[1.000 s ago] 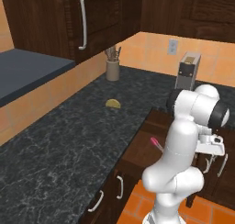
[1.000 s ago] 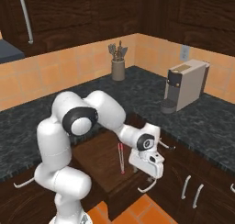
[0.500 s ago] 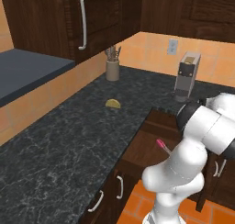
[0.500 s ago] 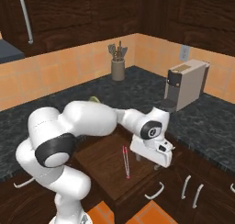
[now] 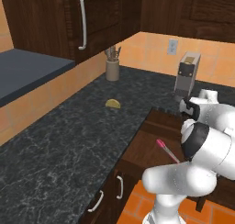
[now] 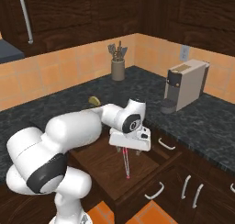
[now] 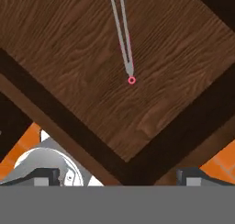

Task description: Pick the tongs from the drawer and place it on the counter.

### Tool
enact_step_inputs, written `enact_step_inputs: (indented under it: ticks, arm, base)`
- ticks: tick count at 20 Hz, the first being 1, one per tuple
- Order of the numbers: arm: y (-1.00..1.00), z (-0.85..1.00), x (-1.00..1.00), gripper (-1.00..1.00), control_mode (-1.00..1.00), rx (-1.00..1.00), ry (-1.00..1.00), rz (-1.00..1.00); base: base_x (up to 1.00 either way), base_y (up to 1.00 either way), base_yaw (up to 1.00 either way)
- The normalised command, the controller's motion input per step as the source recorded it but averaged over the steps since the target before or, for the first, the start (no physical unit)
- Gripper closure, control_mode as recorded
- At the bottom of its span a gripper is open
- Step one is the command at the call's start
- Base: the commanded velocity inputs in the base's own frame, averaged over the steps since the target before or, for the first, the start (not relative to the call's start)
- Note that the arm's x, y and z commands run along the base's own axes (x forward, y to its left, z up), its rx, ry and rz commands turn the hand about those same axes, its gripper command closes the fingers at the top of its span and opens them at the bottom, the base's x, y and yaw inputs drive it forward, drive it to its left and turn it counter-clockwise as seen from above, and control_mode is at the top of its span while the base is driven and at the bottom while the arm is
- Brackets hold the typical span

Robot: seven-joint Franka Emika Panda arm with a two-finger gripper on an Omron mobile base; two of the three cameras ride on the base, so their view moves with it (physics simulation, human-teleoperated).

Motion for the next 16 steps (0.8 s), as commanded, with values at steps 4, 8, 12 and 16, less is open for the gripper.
enact_step_inputs:
  ticks: [4,8,12,16]
  arm:
    - [0.05,-0.30,0.80,-1.00,-1.00,0.14,-0.04,0.08]
    - [0.00,-0.52,0.87,-1.00,-1.00,0.00,0.05,0.02]
    - [0.00,-0.69,0.32,-1.00,-1.00,0.00,-0.03,0.00]
    - [0.00,-0.59,0.38,-1.00,-1.00,0.00,-0.02,0.00]
  base:
    - [0.00,0.00,0.00]
    - [0.00,0.00,0.00]
    - [0.00,0.00,0.00]
    - [0.00,0.00,0.00]
